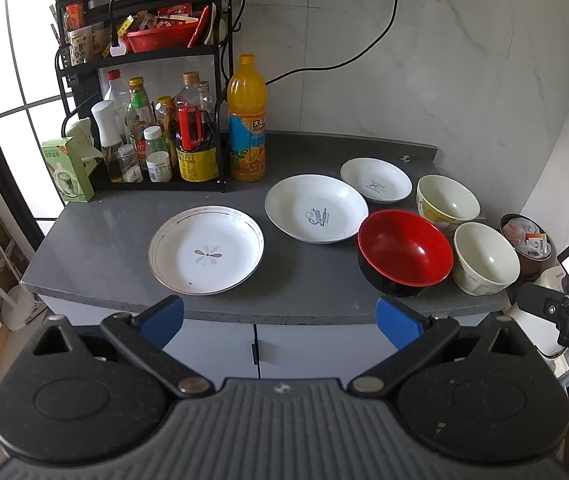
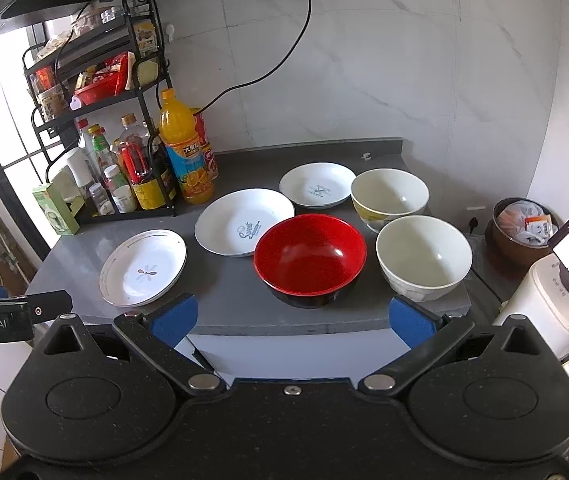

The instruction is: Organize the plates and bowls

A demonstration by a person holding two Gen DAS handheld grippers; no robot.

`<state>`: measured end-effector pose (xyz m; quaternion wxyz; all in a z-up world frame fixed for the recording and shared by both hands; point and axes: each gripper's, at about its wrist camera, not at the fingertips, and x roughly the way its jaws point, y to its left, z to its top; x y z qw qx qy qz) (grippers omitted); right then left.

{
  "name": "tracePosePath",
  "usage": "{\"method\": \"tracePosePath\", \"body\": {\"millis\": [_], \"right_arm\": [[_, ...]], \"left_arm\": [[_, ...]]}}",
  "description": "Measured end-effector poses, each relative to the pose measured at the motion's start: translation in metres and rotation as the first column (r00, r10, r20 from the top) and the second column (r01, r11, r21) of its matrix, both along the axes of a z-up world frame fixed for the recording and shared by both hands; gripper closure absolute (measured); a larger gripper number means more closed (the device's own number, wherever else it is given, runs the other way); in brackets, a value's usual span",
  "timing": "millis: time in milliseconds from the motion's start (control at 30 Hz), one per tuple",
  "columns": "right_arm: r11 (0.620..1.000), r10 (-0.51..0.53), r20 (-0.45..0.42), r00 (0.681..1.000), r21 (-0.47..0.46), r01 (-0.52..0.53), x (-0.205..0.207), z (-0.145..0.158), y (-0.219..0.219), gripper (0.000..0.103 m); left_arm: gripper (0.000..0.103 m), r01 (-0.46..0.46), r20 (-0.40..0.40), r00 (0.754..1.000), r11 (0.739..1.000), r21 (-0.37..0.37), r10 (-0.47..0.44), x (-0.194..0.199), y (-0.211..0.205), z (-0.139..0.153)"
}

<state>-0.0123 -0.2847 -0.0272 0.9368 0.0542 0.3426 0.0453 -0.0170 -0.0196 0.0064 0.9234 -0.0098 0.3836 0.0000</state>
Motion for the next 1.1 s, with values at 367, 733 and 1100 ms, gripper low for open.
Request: {"method": "tracePosePath", "body": {"millis": [367,733,1100], "right_arm": [[1.0,0.006,0.016,1.0,0.004,-0.006,-0.006,0.005,-0.001,0.0],[1.0,-0.009,0.015,1.0,0.001,0.009,-0.008,0.005,-0.004,0.0],[1.0,-0.001,0.023,1.0,-0.013,0.001,-0.01,0.005,-0.008,0.0]], "left_arm": [[0.001,0.005,0.011,1.0,1.0,0.009,-0.005,-0.004,-0.001,0.002],[0.001,-0.009,0.012,1.0,1.0,0.013,0.009,-0.003,0.001,0.007],[0.001,-0.003,-0.001,1.0,1.0,0.021,0.003,-0.007,-0.005,0.005]]}}
